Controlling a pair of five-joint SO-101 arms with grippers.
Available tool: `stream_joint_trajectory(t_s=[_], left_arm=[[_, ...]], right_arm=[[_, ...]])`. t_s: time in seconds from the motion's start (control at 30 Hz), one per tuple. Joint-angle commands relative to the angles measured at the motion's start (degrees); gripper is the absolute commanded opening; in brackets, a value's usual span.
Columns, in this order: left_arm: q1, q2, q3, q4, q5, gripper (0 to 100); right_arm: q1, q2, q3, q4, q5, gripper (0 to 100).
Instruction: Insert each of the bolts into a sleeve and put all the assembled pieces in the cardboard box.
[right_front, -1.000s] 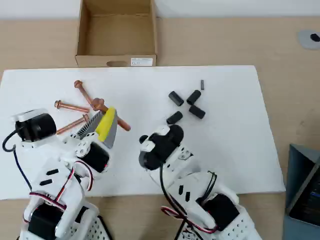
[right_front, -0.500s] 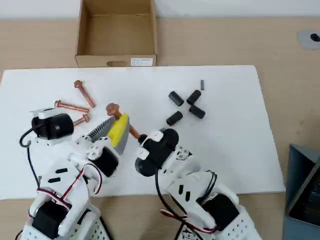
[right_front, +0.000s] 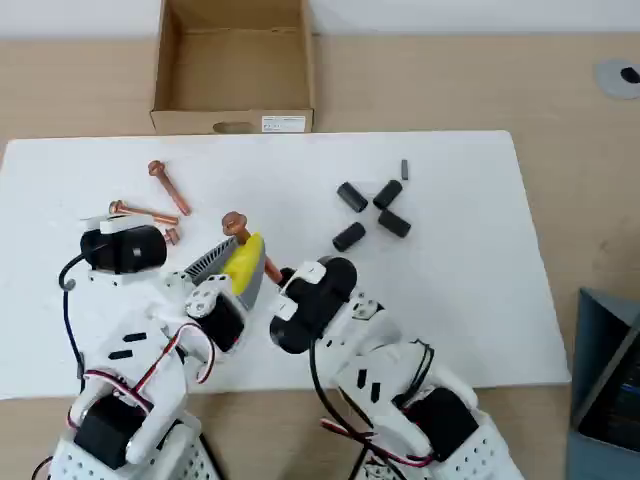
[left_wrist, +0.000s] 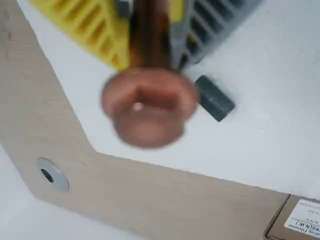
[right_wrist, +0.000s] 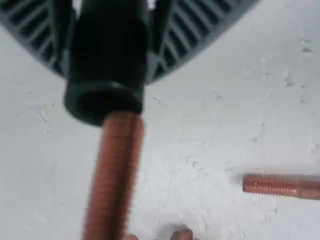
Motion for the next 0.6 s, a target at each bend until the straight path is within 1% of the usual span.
stream_joint_trajectory(t_s=[0.0,0.1,0.33,0.47,0.57], left_arm=[[0.4,-0.4,0.8,-3.9,-0.1,0],[0.9,-0.4,1.7,-5.5,-0.1,0],[1.4,-0.4,1.9,-4.9,-0.1,0],[3.9,-0.4,1.7,-1.6,-0.1,0],[4.3,-0.4,1.6,0.5,-0.1,0]], right_arm=[[-0.9,-8.7,-2.3,-1.8,0.5,0.9],[-0.9,-8.7,-2.3,-1.8,0.5,0.9],[-0.9,-8.7,-2.2,-1.8,0.5,0.9],[-0.9,-8.7,-2.2,-1.8,0.5,0.9],[-0.9,-8.7,-2.2,-1.8,0.5,0.9]])
